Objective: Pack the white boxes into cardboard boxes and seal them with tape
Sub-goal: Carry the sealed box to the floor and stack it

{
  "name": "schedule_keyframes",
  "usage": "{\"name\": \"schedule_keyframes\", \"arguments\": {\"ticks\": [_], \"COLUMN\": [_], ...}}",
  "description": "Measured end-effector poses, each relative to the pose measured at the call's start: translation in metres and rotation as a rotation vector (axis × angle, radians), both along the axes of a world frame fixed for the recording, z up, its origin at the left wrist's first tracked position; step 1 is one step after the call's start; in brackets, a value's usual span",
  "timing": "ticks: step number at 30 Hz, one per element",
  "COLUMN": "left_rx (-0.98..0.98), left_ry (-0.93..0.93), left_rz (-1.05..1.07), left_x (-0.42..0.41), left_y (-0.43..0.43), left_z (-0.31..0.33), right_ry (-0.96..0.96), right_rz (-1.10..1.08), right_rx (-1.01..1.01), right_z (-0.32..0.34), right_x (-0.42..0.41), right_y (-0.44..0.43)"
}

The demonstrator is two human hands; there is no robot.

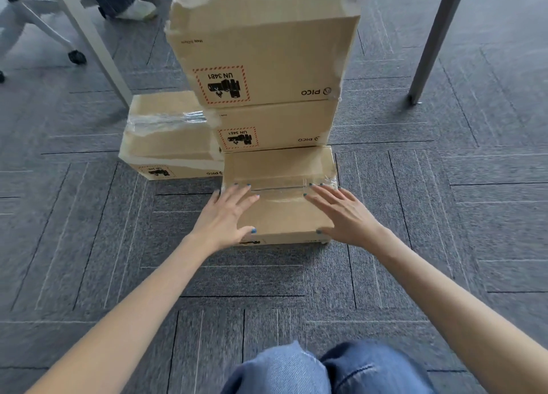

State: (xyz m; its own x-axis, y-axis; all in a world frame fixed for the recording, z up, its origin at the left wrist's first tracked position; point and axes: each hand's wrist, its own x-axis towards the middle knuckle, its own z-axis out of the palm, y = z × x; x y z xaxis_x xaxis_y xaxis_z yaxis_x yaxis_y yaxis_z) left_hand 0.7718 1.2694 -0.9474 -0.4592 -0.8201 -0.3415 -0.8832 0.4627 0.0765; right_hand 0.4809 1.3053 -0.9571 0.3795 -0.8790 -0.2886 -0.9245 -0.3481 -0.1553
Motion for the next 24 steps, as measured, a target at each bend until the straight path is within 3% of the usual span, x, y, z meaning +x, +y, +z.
{"name": "schedule_keyframes", "arguments": {"ticks": [8,17,24], "left_rx": [0.055,0.074,0.006], "left_ry": [0.051,0.05,0.076], "left_rz": [0.016,0.004,-0.057], "left_x": [-0.028,-0.043,-0.085], "left_y": [0.014,0.025,0.02], "left_z": [0.22,0.499,0.625], "right_ry": [-0.106,-0.082,-0.04], "right_rz": [-0.068,-0.153,-0.278], "right_rx": [0.007,0.004,-0.027], "right_z": [0.216,0.482,0.604], "right_x": [0.034,0.04,0.0], "right_y": [0.006,0.02,0.036]}}
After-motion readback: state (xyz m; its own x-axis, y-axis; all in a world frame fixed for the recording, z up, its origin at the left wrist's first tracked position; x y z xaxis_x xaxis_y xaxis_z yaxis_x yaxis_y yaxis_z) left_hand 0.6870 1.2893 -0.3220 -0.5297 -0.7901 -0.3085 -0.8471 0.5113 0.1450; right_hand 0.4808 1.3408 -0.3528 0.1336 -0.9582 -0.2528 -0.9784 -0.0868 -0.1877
